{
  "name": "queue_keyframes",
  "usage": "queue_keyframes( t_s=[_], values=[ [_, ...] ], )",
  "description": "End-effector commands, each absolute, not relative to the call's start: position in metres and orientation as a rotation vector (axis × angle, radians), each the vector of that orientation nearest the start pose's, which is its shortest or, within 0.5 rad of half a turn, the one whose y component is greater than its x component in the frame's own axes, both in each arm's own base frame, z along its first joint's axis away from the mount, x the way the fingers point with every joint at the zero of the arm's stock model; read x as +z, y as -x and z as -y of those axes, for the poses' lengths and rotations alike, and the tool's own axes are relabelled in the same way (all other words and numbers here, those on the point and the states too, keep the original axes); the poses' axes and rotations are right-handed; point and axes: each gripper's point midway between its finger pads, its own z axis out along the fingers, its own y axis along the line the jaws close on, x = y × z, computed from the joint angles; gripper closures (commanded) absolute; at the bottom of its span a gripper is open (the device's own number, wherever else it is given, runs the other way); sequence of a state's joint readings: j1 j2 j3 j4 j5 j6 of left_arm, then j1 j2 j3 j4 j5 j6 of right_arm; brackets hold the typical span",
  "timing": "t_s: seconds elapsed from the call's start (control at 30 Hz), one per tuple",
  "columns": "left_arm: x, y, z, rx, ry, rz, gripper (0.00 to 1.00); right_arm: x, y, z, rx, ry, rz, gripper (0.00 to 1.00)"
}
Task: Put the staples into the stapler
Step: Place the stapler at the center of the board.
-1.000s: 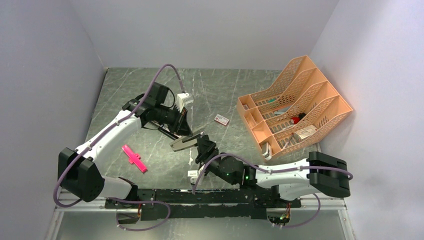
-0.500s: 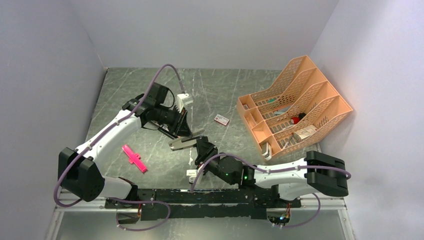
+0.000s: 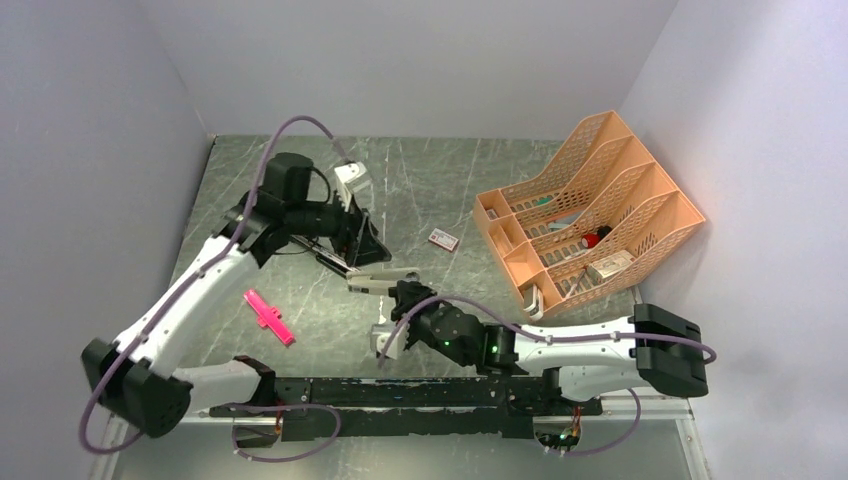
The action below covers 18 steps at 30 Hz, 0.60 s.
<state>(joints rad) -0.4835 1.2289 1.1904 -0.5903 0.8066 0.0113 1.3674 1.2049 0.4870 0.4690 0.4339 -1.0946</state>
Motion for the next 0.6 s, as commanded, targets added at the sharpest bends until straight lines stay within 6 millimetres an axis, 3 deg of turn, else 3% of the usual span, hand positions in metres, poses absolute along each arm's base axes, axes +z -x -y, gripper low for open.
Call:
queue_keyframes(
  t_s=[0.0,0.13,0.27,0.4,0.57],
  values=[
    [0.320,-0.249,0.237,-0.887,-0.783,-1.769,0.15,0.199,-0.168,-0.337,0.082,1.391,-1.172,1.00],
    [0.334,-0.263,0.208,-0.706,-0.613,-1.690,0.12,0.182,-0.145,-0.346,0.330,1.360,-1.387,1.00],
    [0.336,-0.267,0.192,-0.623,-0.539,-1.647,0.12,0.161,-0.128,-0.352,0.518,1.334,-1.570,1.00],
    [0.334,-0.261,0.184,-0.578,-0.556,-1.595,0.12,0.140,-0.134,-0.352,0.631,1.276,-1.774,1.00],
    [0.324,-0.255,0.180,-0.563,-0.576,-1.579,0.13,0.117,-0.137,-0.354,0.706,1.250,-1.836,1.00]
  ],
)
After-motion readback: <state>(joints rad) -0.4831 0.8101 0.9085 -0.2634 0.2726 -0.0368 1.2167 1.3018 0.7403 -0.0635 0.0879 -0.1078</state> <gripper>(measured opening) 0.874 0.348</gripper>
